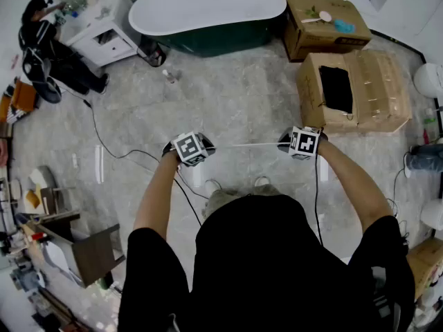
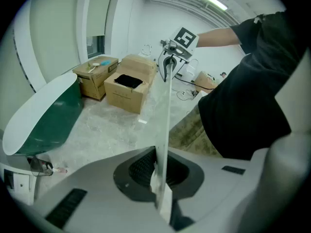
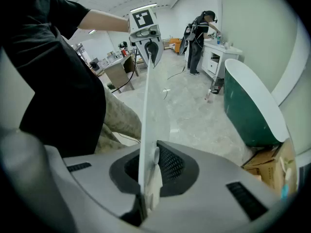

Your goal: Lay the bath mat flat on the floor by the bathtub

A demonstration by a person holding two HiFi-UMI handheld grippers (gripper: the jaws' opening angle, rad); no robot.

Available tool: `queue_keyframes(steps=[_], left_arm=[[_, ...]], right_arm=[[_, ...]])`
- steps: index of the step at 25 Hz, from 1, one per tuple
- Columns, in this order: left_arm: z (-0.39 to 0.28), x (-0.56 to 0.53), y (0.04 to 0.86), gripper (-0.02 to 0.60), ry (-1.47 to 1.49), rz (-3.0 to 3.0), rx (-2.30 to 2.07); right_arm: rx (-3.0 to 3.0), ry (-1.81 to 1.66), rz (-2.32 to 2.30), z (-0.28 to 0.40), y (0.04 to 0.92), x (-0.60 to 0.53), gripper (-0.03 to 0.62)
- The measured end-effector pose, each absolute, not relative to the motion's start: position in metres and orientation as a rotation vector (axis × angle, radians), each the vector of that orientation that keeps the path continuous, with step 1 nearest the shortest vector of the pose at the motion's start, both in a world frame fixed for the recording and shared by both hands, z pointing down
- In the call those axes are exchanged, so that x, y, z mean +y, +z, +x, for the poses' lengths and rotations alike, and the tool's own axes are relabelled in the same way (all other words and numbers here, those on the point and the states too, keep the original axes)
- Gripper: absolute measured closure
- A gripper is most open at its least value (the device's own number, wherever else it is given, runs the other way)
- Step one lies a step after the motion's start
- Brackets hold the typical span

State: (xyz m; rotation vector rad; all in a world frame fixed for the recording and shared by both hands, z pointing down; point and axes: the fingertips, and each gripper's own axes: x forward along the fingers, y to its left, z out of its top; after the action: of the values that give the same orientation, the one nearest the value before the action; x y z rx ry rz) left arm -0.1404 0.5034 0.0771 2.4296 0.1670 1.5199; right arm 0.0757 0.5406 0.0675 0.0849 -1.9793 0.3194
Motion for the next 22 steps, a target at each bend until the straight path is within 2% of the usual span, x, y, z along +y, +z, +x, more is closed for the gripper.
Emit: queue_keyframes(steps=[22], left_arm=[[-0.102, 0.462, 0.050, 0.557, 1.536, 2.467, 0.071]], right_arm=[[-1.976, 0.328, 0.156, 0.118, 0.053, 0.504, 0.566]])
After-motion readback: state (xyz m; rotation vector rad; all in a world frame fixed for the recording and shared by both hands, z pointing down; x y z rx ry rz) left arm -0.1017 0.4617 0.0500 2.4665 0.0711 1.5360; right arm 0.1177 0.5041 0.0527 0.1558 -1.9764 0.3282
